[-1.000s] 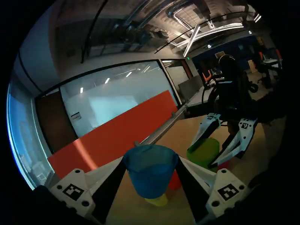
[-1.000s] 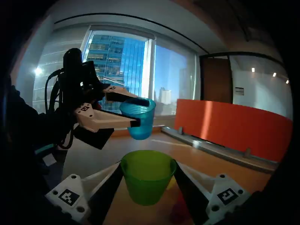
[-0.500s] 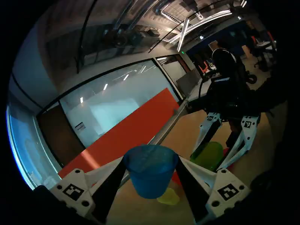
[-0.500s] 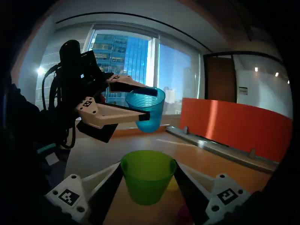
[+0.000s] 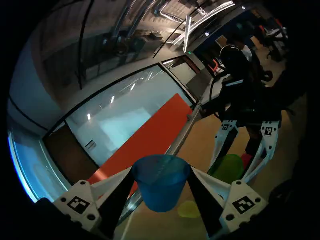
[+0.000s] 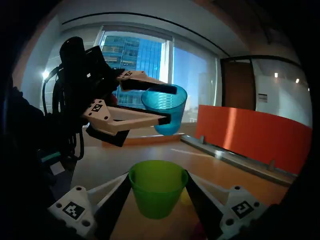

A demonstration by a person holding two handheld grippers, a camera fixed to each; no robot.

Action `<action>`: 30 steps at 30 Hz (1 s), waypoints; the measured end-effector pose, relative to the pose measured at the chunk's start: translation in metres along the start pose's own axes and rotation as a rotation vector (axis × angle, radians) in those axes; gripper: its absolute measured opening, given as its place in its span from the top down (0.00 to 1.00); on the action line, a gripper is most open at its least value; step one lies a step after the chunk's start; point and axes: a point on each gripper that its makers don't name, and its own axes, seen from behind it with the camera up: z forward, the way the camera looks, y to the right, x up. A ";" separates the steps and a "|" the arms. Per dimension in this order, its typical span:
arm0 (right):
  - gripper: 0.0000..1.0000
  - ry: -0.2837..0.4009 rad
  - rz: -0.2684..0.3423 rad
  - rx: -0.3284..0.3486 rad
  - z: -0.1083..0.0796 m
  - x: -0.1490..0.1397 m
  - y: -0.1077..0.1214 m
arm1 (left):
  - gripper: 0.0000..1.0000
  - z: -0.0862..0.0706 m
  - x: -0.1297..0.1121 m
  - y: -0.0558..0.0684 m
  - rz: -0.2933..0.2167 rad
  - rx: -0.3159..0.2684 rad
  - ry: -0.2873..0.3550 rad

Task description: Pour water

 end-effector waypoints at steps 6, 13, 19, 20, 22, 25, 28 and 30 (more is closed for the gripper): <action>0.08 0.001 -0.001 0.010 0.001 0.000 -0.004 | 0.12 -0.002 0.005 0.000 0.049 0.008 0.003; 0.08 0.003 -0.007 0.021 0.004 0.001 -0.008 | 0.12 0.000 0.011 -0.002 0.117 0.019 0.004; 0.08 0.004 -0.008 0.024 0.005 0.000 -0.008 | 0.12 0.002 0.015 0.000 0.177 0.017 0.006; 0.08 0.004 -0.008 0.024 0.005 0.000 -0.007 | 0.12 0.002 0.016 0.000 0.186 0.017 0.006; 0.08 0.005 -0.008 0.024 0.005 0.001 -0.007 | 0.12 0.002 0.017 0.000 0.204 0.018 0.006; 0.08 0.006 -0.008 0.025 0.005 0.002 -0.007 | 0.12 0.002 0.019 -0.001 0.225 0.020 0.005; 0.08 0.008 -0.009 0.026 0.005 0.003 -0.007 | 0.12 0.002 0.020 -0.002 0.241 0.022 0.004; 0.08 0.009 -0.009 0.026 0.005 0.004 -0.007 | 0.12 0.002 0.021 -0.003 0.251 0.024 0.003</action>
